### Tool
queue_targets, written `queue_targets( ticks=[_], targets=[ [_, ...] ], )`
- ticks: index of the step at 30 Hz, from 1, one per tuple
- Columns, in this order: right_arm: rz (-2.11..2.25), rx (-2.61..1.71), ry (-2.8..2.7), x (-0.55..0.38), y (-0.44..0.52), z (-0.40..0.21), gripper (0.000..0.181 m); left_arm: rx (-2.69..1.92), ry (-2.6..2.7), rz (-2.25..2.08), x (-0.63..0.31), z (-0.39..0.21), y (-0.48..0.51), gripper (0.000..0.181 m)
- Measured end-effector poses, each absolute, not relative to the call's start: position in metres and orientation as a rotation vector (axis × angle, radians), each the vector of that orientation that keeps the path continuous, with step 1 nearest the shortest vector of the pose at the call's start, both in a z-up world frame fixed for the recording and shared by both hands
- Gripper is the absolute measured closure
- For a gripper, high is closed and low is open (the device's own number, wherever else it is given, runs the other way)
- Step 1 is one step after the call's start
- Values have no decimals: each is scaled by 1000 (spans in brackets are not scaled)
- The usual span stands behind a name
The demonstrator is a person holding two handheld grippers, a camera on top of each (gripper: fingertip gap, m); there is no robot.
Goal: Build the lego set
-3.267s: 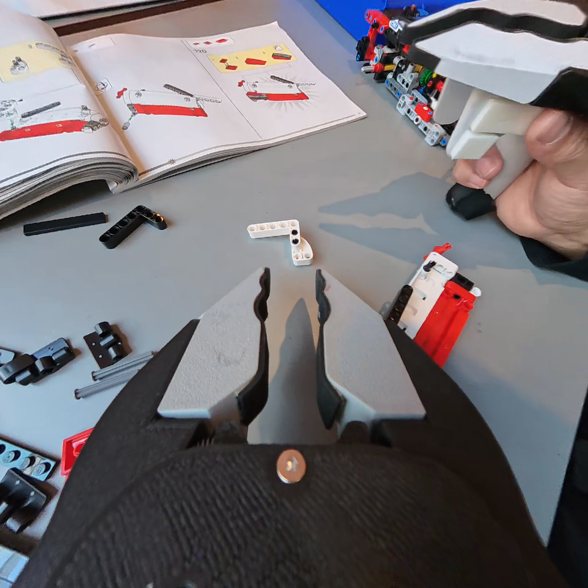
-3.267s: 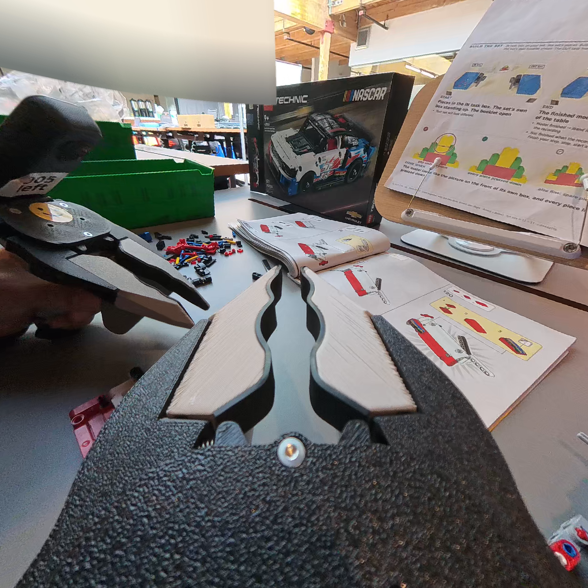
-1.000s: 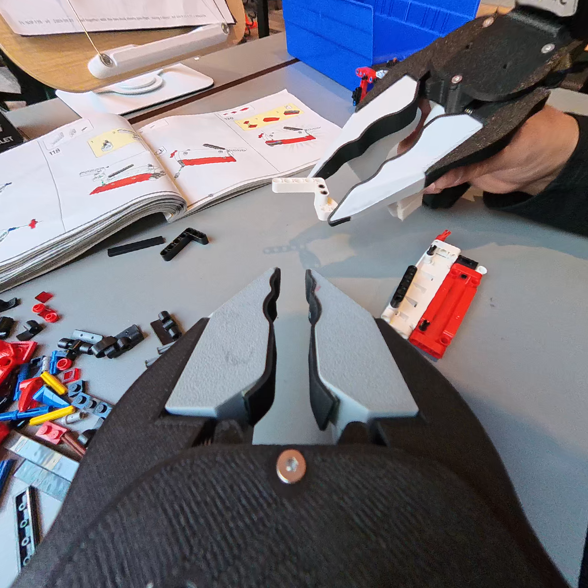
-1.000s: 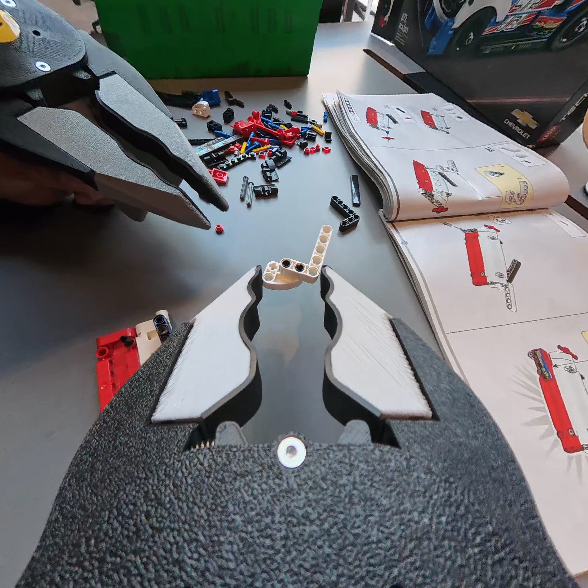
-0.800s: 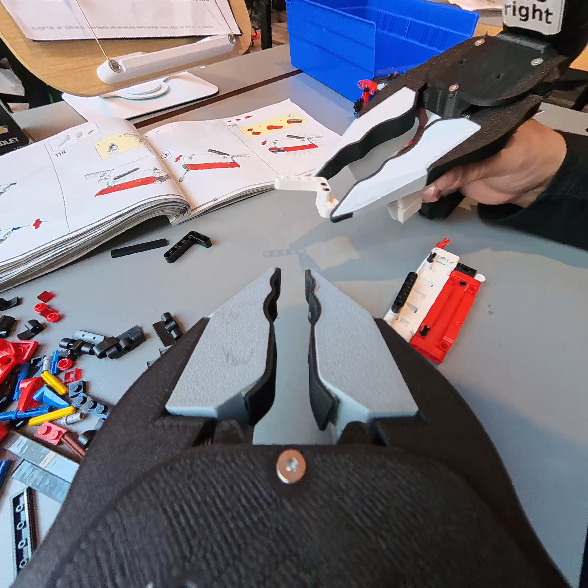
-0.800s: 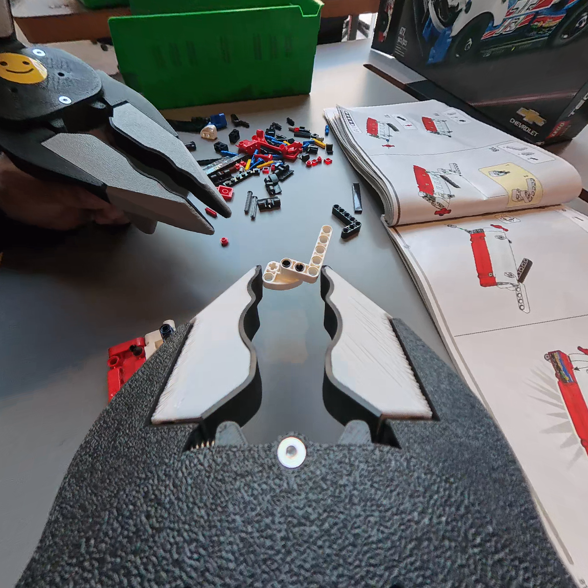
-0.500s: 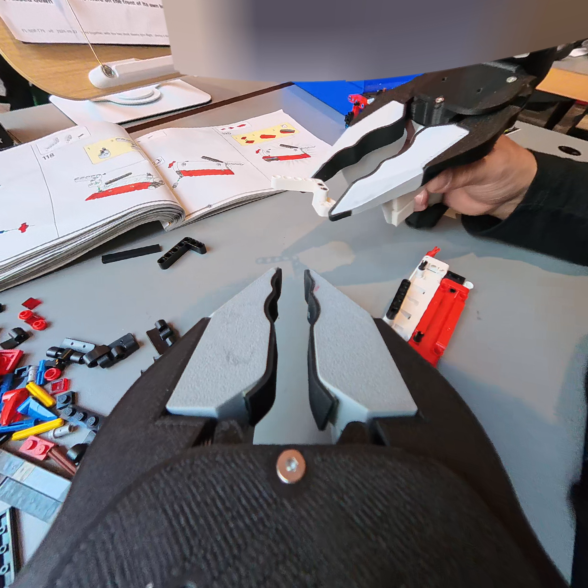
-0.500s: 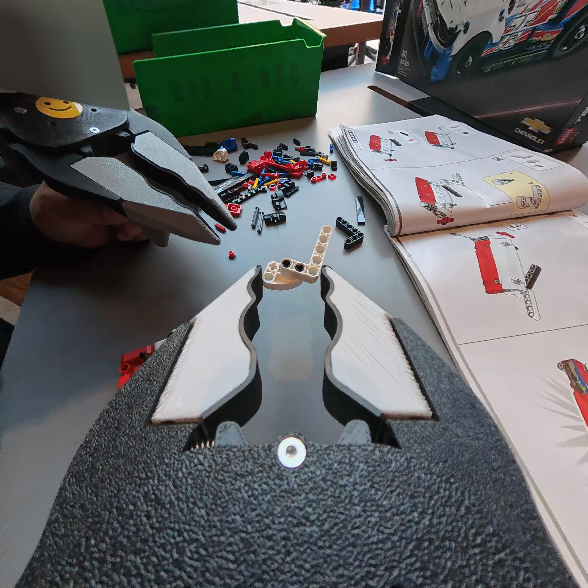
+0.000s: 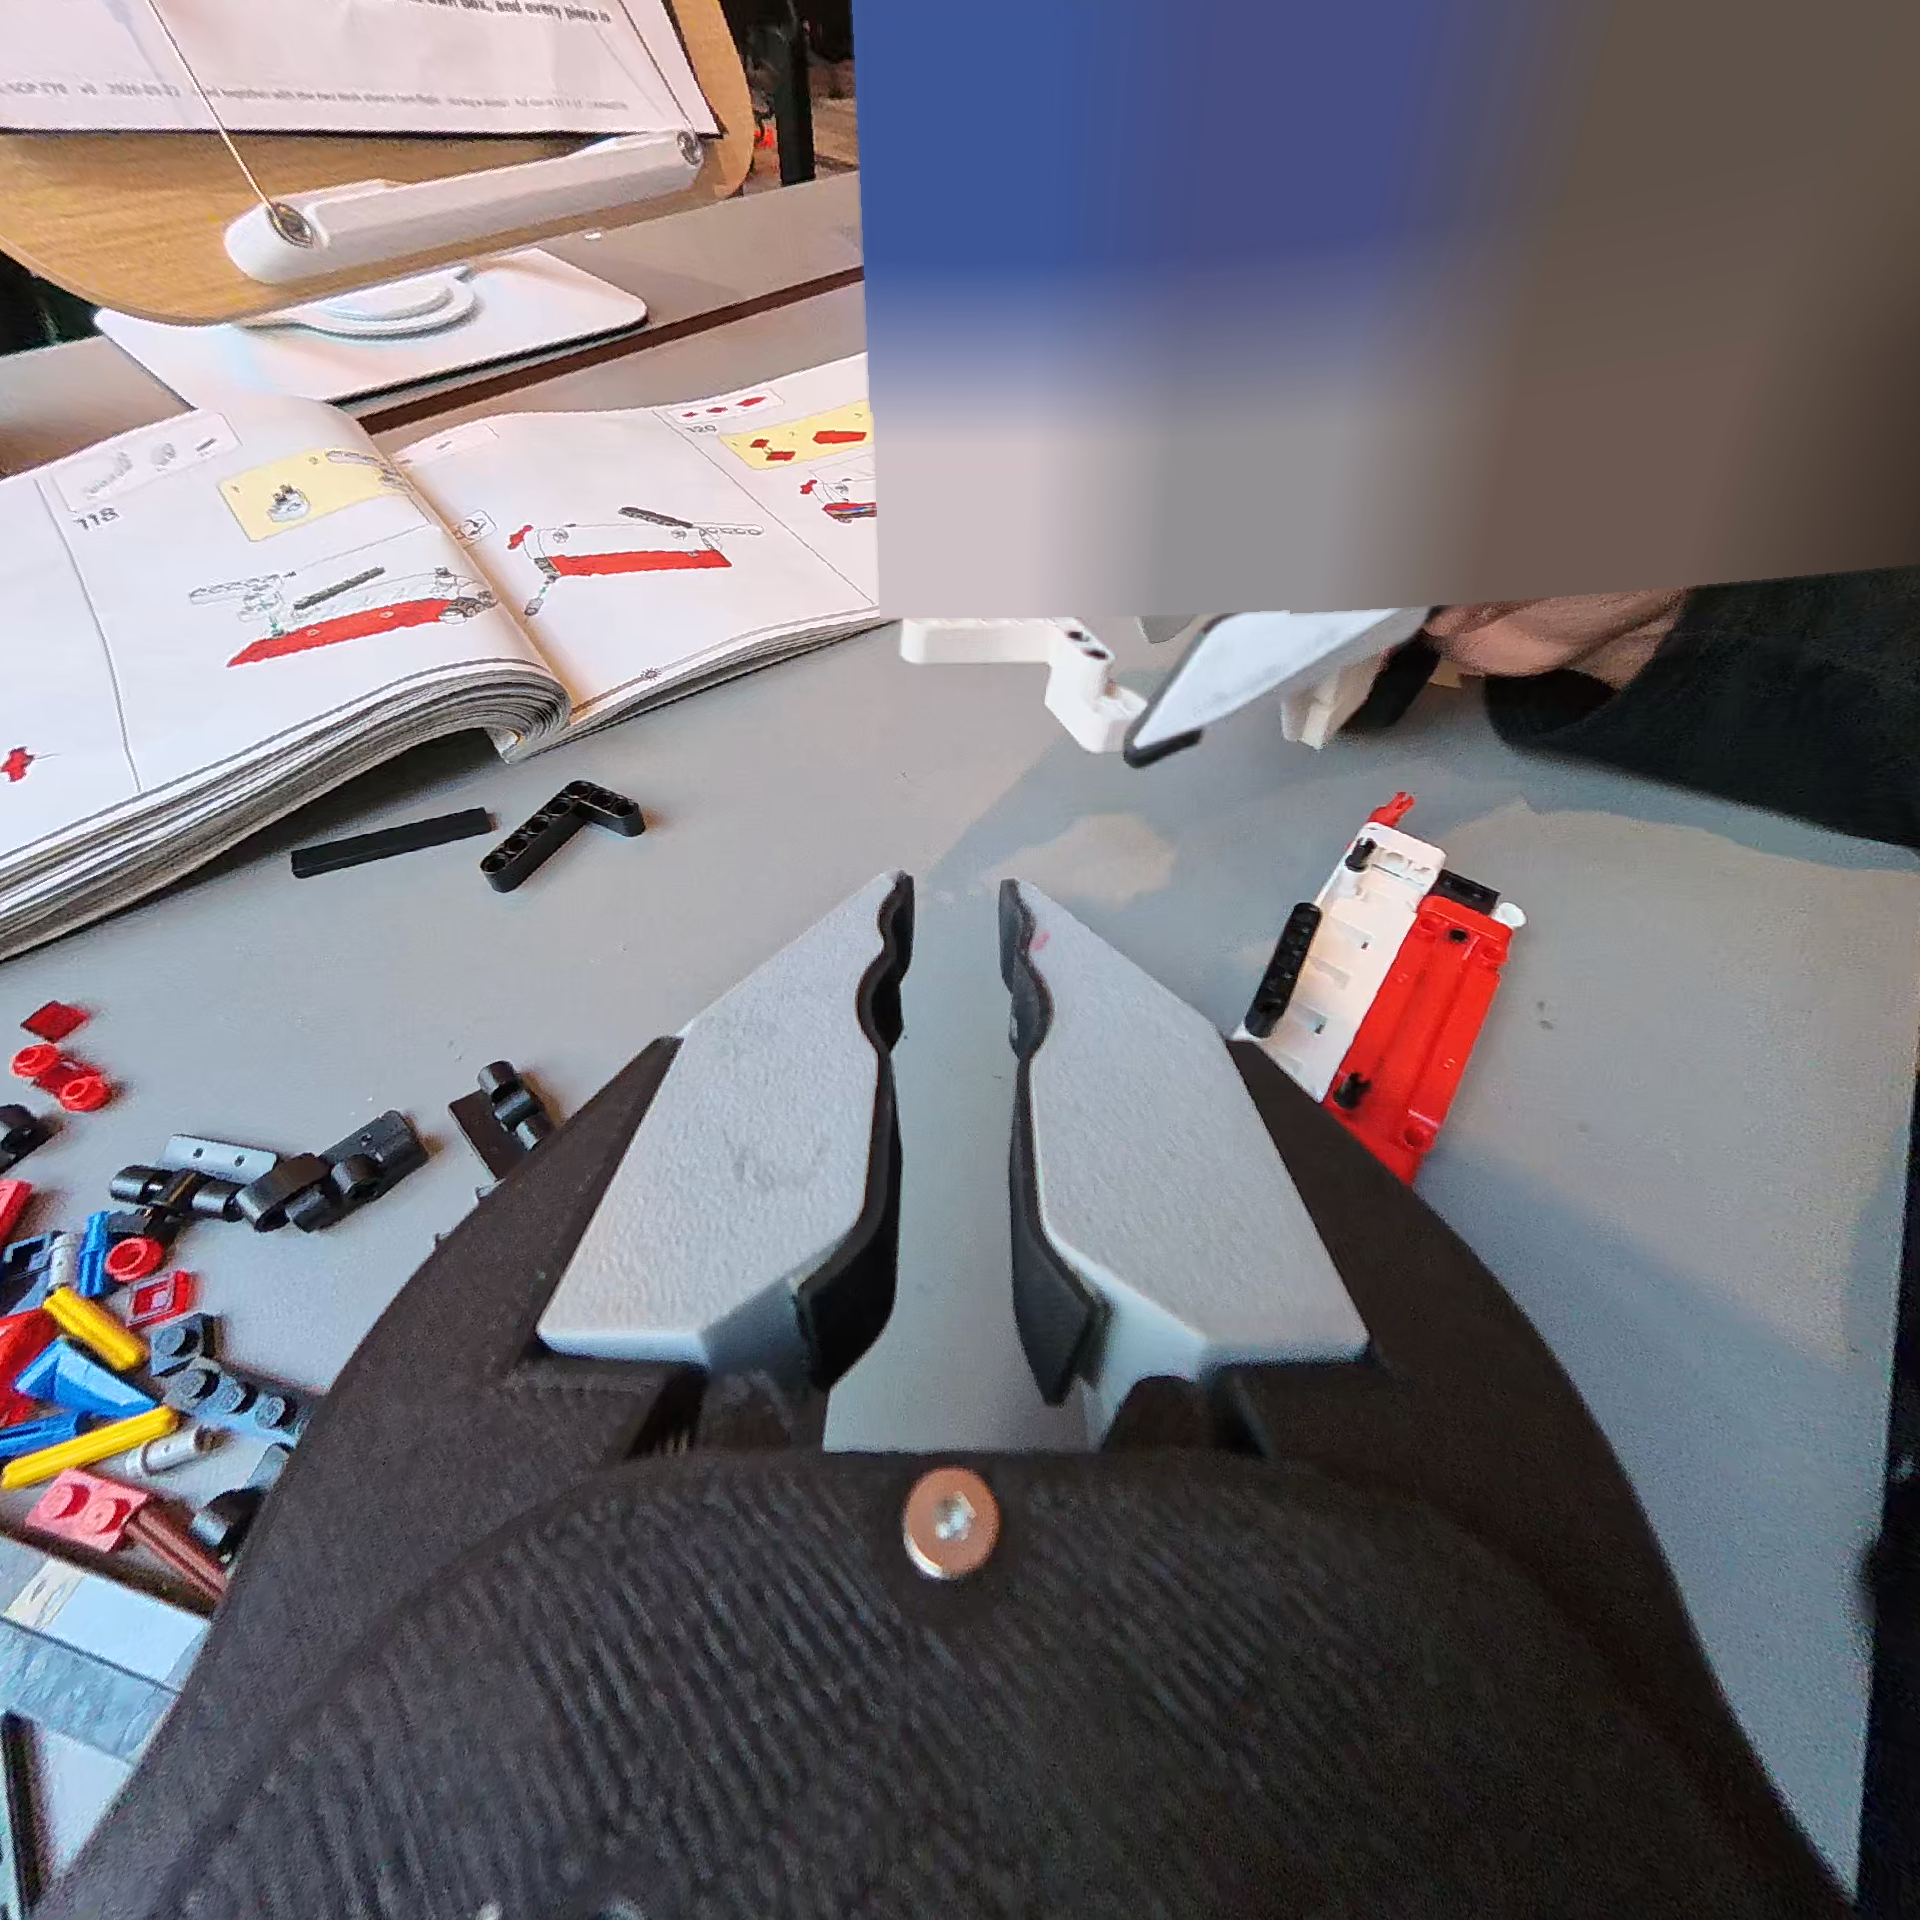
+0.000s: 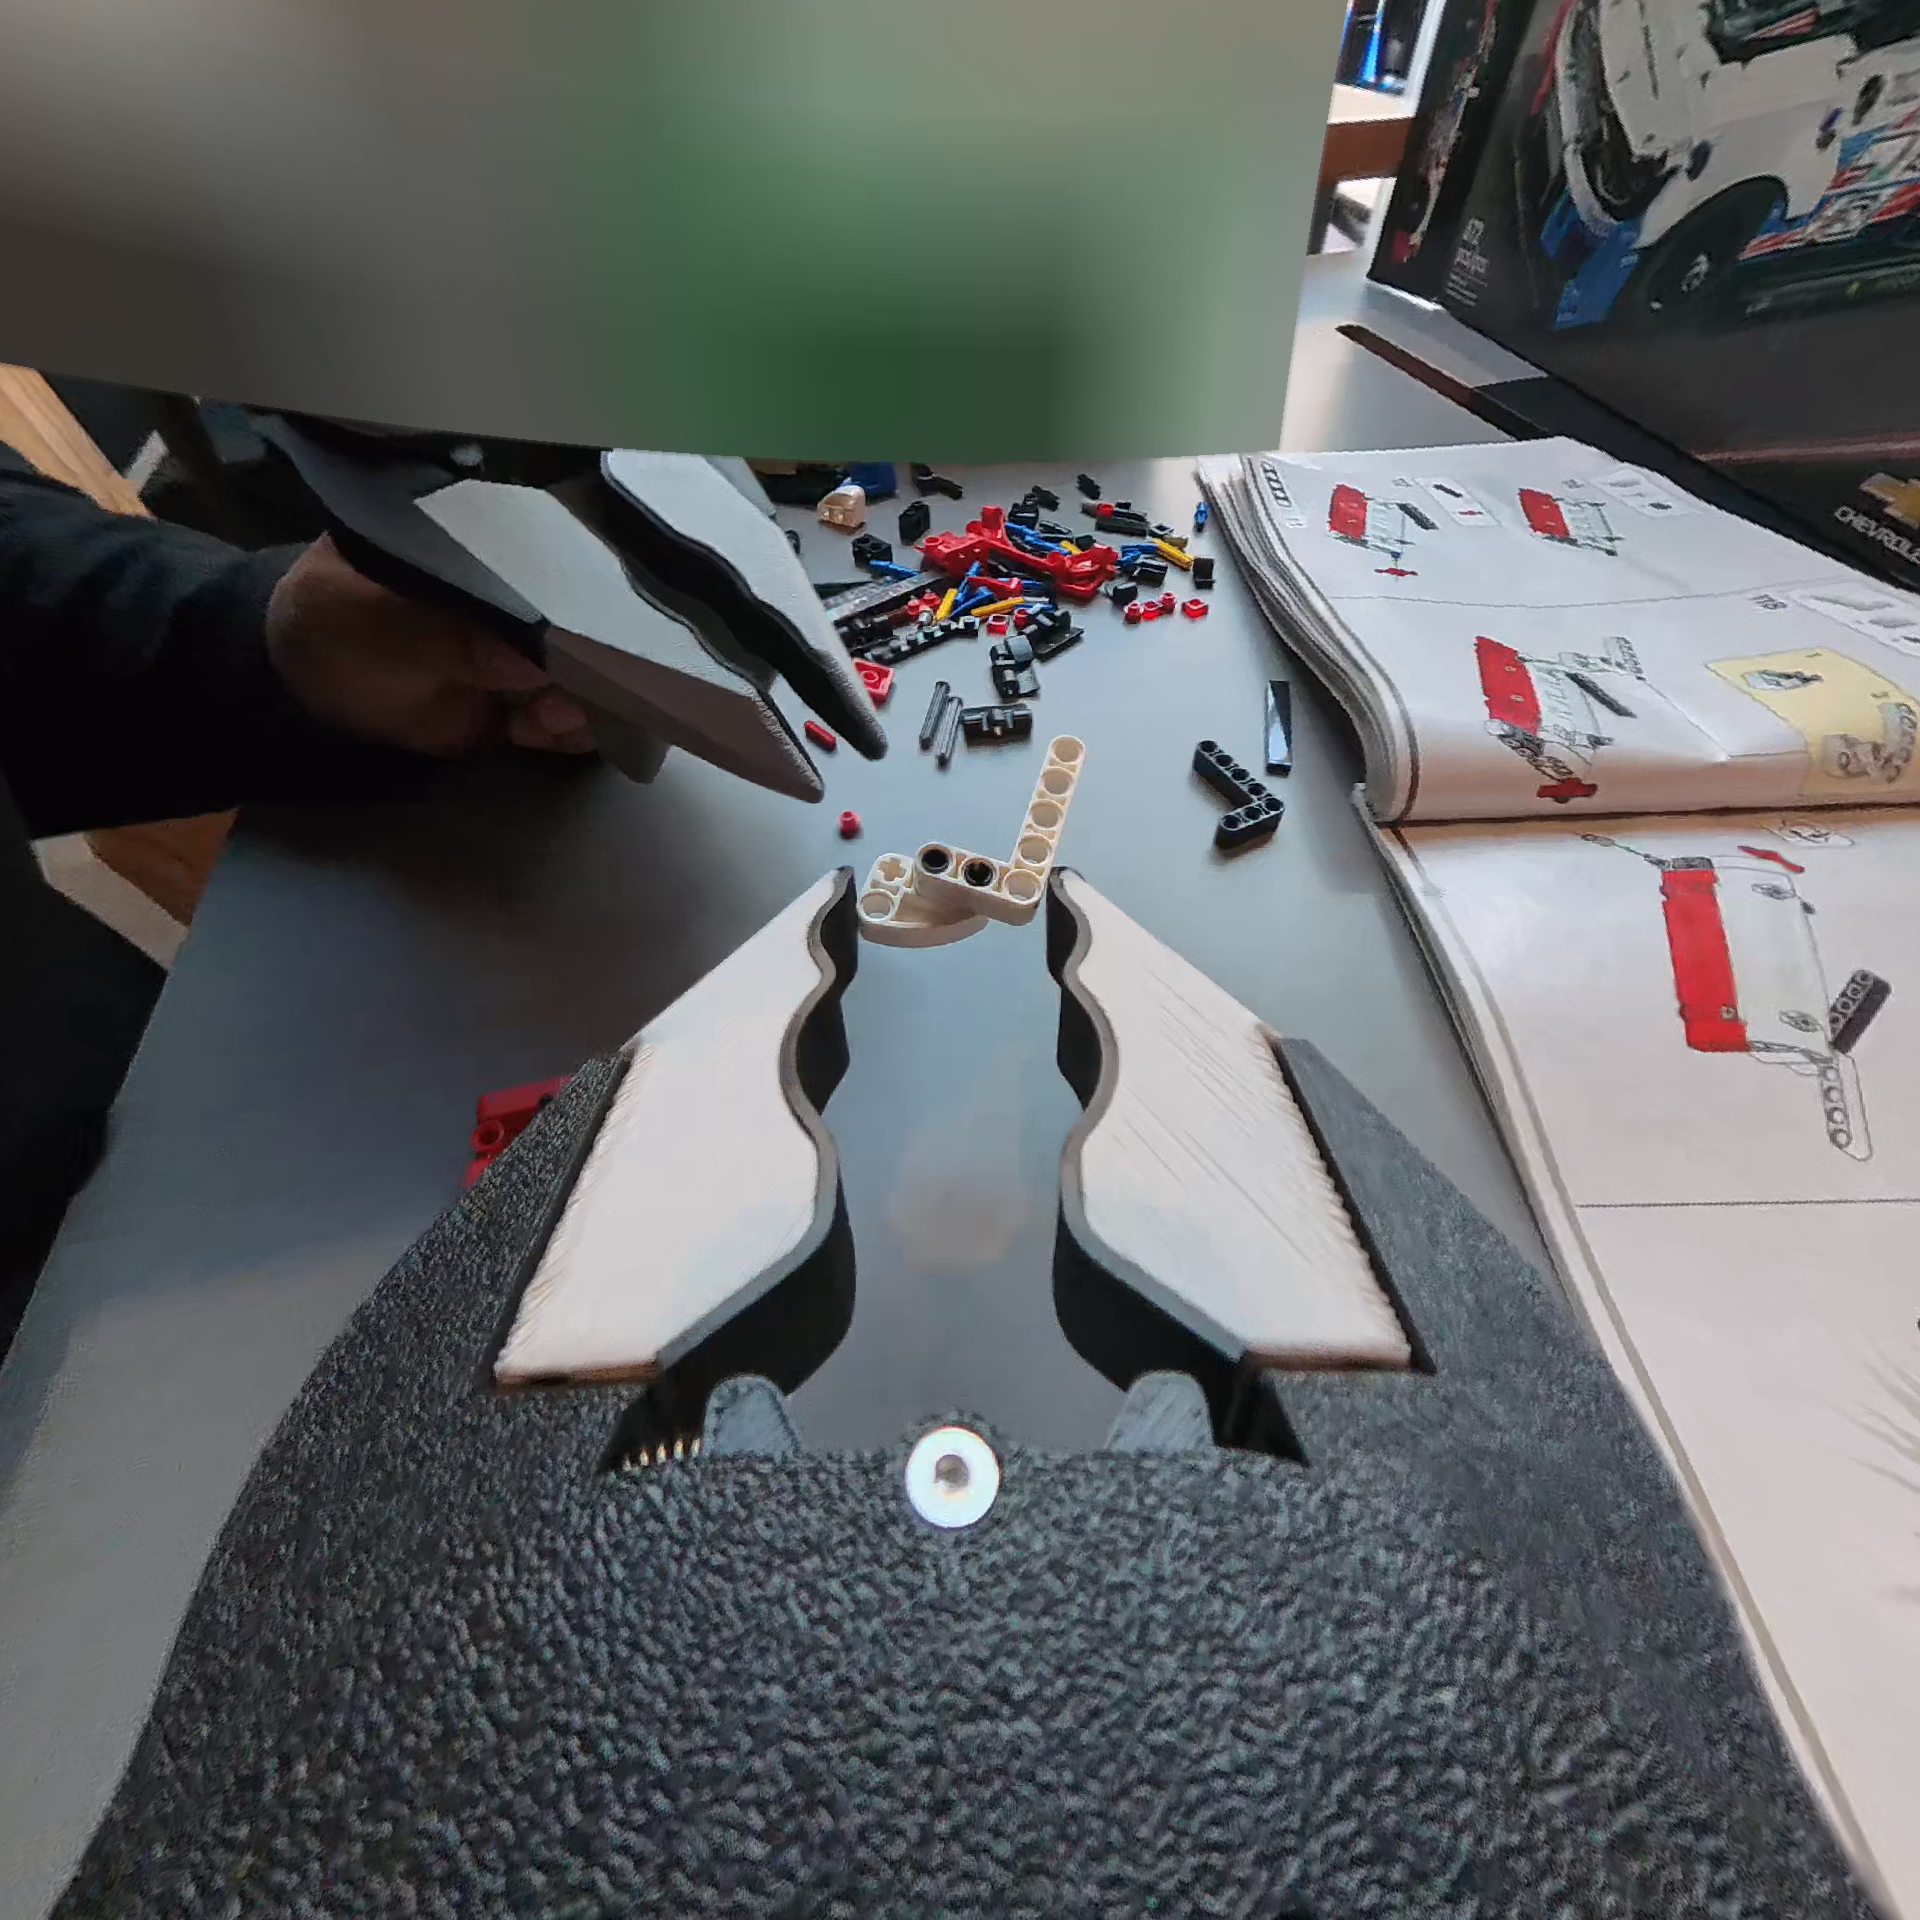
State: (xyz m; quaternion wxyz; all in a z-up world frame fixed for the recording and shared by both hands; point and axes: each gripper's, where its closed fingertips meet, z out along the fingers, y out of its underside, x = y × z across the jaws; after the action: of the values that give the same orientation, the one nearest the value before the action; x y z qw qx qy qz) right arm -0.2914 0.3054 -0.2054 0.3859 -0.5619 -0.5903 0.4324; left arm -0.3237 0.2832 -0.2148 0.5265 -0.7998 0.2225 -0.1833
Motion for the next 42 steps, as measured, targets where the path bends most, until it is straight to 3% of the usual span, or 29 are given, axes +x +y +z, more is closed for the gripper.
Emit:
queue_targets(
  ticks=[13, 25, 37, 42],
  targets=[
    [914, -1272, -1651, -275, 263, -195, 145, -1894, 638, -279, -315, -218, 272, 170],
    [941, -1393, -1587, -266, 264, -203, 145, -1885, 630, -314, -315, -216, 272, 170],
    [957, -1303, -1786, -264, 236, -218, 145, -1918, 687, -652, -292, -208, 258, 153],
    [976, -1276, -1803, -267, 235, -219, 145, -1911, 714, -656, -291, -207, 258, 154]
  ],
)
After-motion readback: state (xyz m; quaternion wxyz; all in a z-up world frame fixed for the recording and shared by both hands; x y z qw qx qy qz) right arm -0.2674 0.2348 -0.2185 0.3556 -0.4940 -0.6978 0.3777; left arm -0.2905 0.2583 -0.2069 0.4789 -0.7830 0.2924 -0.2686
